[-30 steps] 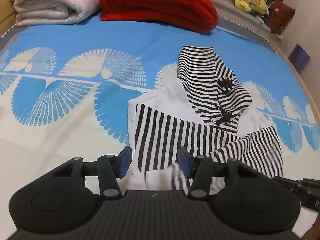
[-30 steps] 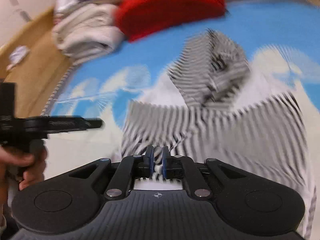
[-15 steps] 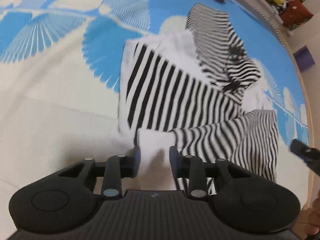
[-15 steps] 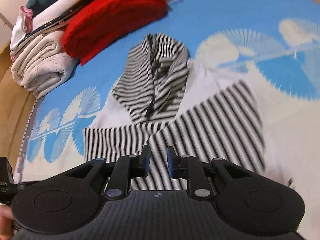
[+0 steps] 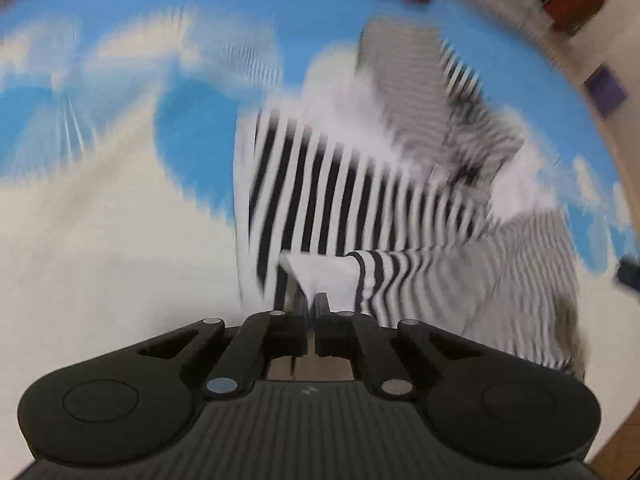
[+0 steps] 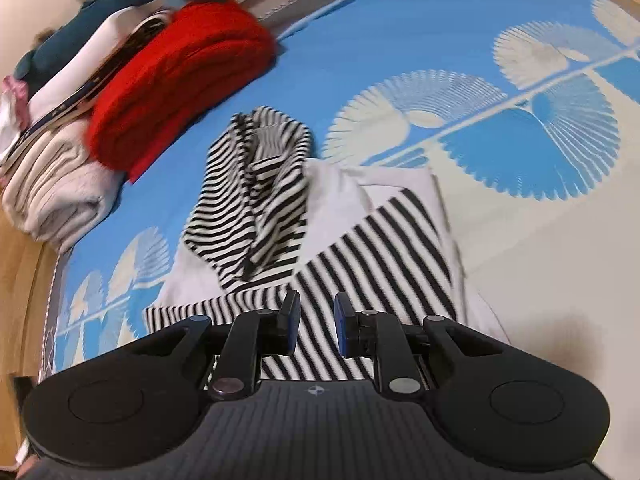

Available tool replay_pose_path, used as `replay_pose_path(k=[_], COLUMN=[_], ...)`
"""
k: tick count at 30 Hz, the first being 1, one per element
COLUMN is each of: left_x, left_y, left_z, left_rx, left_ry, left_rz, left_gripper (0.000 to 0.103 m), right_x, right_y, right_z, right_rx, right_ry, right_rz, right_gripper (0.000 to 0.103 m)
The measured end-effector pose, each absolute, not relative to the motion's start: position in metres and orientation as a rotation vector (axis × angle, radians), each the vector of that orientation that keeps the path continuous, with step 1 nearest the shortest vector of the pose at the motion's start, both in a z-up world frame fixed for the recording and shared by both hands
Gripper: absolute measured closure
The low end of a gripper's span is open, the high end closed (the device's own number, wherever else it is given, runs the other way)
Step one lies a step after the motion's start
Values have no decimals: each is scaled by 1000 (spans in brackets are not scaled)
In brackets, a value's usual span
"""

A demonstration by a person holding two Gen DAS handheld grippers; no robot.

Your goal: Fold small clothes

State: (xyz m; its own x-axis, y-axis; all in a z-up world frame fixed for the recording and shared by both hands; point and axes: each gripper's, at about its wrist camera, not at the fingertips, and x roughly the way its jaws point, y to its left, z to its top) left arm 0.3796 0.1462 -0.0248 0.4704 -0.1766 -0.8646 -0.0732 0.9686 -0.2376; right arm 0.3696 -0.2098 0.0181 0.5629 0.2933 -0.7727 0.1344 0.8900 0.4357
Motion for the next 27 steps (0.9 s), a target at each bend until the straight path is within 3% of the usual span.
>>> replay_pose_path(k=[4, 9, 14, 19, 23, 27], left_x=[375, 385, 385, 386, 384, 385], left_y=[161, 165, 156, 149, 146, 141], left_z=[9, -17, -21, -25, -22, -22], left_rx=[-302, -276, -267, -242, -232, -221], left_ry=[929, 1082, 1091, 1115, 1107, 1108], left_rz=[-29, 20, -20, -36, -55, -62], left_gripper=[100, 99, 95, 92, 87, 87], right_x=[370, 366, 363, 360, 356, 346], right_y=[-221, -232, -246, -245, -234, -232], right_z=[-1, -38, -64, -52, -55, -71], right_rx=[589, 617, 585, 607, 613, 692], right_ry=[1019, 1117, 1180, 1157, 1213, 1296], right_rz=[35, -101, -232, -175, -97, -86], right_gripper=[83, 83, 83, 81, 72, 72])
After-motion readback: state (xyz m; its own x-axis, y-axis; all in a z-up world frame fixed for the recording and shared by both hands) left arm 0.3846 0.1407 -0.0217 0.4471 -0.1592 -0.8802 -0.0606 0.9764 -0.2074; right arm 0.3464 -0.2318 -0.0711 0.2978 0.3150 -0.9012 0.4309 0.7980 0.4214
